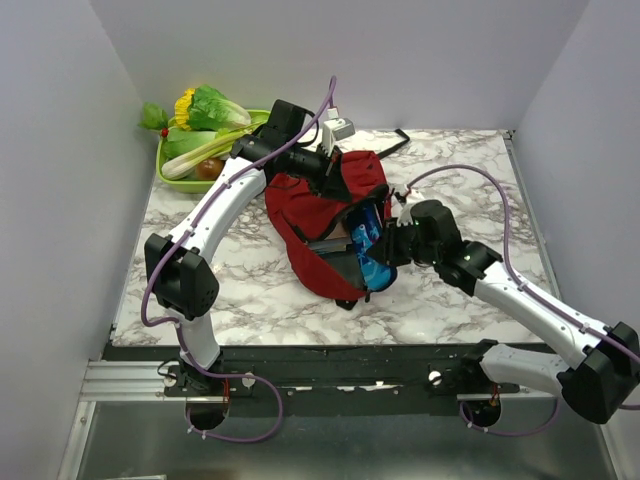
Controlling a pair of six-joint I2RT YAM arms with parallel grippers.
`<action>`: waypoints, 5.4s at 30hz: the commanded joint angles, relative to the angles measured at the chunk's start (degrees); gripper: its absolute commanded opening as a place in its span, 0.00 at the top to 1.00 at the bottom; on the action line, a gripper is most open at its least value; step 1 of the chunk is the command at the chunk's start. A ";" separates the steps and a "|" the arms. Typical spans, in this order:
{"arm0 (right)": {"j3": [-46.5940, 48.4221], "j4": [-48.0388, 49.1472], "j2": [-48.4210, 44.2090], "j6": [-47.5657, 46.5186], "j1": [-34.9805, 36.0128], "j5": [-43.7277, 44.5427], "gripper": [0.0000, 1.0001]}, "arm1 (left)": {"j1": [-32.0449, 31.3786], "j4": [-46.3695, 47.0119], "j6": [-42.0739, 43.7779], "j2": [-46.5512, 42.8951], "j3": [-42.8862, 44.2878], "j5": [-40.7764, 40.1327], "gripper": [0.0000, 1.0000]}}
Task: Pack the student bag
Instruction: Place the stationery in the student bag, then zip the student bag at the center of the board.
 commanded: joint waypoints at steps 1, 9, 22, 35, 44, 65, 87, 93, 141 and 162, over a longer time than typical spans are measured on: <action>6.67 -5.54 2.49 -15.66 1.28 -4.27 0.75 | -0.64 1.92 -1.86 -1.62 2.66 3.37 1.00; 9.41 -0.91 3.55 -33.14 2.08 -9.80 0.75 | -0.64 1.93 -1.69 -1.26 3.19 3.81 1.00; 13.62 7.98 16.81 -41.34 3.57 -20.62 0.78 | -0.55 1.22 -1.42 -1.44 3.01 4.08 1.00; 6.17 -1.86 14.99 -37.13 6.47 -14.21 0.67 | -0.38 1.04 -0.63 -1.97 2.57 4.43 1.00; 8.87 -0.72 13.22 -37.30 7.44 0.55 0.00 | -0.38 1.22 -0.98 -1.88 2.40 4.61 1.00; 6.07 -0.36 -1.63 -17.54 10.24 8.82 0.23 | 1.99 -22.53 30.66 -8.62 -7.76 3.38 0.61; 32.88 -5.66 21.98 -19.10 19.74 10.05 0.00 | 28.63 -29.58 47.90 -12.24 -17.28 3.64 0.58; 43.23 -6.78 36.41 -26.57 19.83 3.39 0.14 | 33.28 -23.30 41.64 -13.40 -21.69 5.05 0.60; 35.61 -1.70 37.75 -22.37 17.72 -4.54 0.99 | 20.98 -4.58 50.69 -13.76 -35.22 6.09 0.57; 23.73 8.77 31.50 -13.31 17.72 -7.62 1.00 | 14.48 -21.27 86.11 -5.66 -27.48 2.94 0.50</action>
